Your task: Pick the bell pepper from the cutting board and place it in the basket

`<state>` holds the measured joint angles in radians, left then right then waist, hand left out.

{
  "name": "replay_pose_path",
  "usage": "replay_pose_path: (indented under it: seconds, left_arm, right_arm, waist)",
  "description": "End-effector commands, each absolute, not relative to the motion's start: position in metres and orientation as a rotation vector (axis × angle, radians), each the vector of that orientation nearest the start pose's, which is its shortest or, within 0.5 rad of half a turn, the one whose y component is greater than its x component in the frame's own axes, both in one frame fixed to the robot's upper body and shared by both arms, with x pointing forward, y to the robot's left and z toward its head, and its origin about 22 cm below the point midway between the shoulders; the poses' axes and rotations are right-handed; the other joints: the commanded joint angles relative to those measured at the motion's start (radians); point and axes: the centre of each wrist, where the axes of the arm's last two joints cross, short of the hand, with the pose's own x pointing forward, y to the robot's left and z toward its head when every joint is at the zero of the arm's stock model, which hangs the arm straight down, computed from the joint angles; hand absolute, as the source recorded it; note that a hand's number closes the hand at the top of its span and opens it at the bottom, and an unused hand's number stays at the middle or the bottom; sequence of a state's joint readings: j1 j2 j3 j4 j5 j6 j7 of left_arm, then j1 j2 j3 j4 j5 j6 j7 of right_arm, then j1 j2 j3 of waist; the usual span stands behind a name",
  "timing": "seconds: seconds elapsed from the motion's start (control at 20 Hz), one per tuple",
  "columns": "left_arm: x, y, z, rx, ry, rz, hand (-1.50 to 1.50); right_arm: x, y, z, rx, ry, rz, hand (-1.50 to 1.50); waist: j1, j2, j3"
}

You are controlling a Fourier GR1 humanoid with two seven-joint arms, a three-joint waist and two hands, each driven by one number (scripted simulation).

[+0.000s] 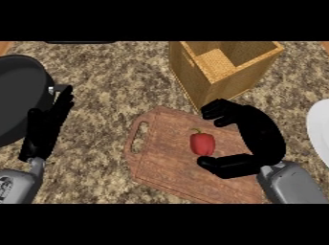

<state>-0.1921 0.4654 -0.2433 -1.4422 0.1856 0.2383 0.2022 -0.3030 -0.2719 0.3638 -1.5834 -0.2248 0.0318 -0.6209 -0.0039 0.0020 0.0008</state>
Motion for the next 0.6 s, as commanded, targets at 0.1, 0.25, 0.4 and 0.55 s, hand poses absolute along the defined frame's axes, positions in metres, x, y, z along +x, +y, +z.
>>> replay_pose_path:
  seconds: [0.1,0.25,0.4,0.55]
  left_arm:
    - [0.286,0.28,0.027,0.296,-1.35,-0.176,0.0]
    - [0.281,0.281,0.02,0.308,-1.324,-0.177,0.0]
    - [0.274,0.295,0.015,0.338,-1.315,-0.166,0.0]
    - [0.275,0.292,0.019,0.31,-1.304,-0.168,0.0]
  right_arm:
    - [0.262,-0.172,0.063,-0.014,-2.337,0.577,-1.5]
    - [0.276,-0.22,0.085,-0.363,-2.219,0.796,-1.5]
    - [0.267,-0.25,0.115,-0.51,-2.059,1.052,-1.5]
    - [0.255,-0.259,0.131,-0.535,-1.823,1.297,-1.5]
  waist:
    - [-0.04,-0.015,-0.006]
    - [-0.059,-0.02,-0.01]
    - [-0.068,-0.029,-0.012]
    - [-0.054,-0.025,-0.01]
